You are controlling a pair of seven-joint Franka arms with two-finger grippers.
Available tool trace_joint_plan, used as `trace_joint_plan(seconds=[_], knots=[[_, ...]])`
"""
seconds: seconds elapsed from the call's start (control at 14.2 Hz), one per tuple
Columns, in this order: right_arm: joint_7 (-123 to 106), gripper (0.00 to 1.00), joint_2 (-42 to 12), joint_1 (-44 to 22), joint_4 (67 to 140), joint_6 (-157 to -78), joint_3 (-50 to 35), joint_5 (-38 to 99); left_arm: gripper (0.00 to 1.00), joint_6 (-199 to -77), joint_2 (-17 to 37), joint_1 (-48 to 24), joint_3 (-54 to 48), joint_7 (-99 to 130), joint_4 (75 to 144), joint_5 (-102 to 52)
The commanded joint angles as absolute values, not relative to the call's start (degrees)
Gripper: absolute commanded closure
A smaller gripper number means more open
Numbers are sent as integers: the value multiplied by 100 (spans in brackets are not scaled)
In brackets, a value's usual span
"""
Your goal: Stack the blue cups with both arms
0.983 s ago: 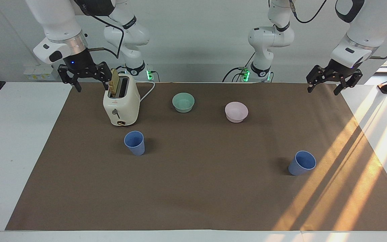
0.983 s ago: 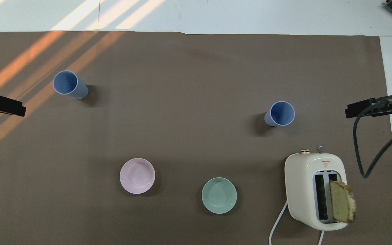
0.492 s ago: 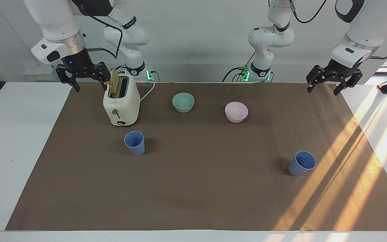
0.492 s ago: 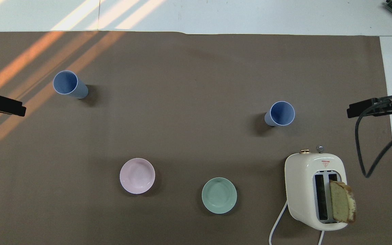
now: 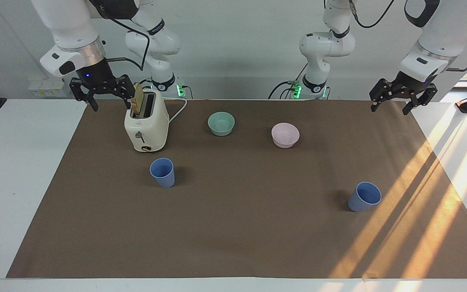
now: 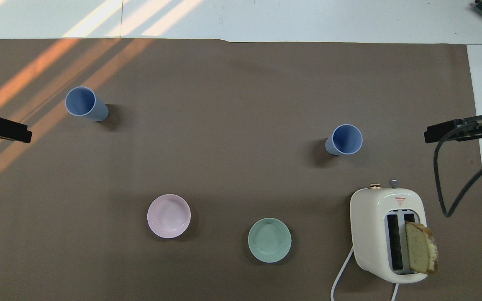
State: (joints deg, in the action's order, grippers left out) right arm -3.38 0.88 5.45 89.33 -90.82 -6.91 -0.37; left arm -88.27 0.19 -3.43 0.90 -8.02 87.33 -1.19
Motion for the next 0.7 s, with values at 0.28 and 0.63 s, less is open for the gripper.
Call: trace_joint_plan(seconds=[0.28,0.63], knots=[[-308,0,88,606,8956,-9158,-738,-79,0,-8868,-132,-325,88,-844,8903,-185],[-299,0,97,606,8974,-9158,-730,-79,0,-8816,-141,-325,88,-835,8912,-193]])
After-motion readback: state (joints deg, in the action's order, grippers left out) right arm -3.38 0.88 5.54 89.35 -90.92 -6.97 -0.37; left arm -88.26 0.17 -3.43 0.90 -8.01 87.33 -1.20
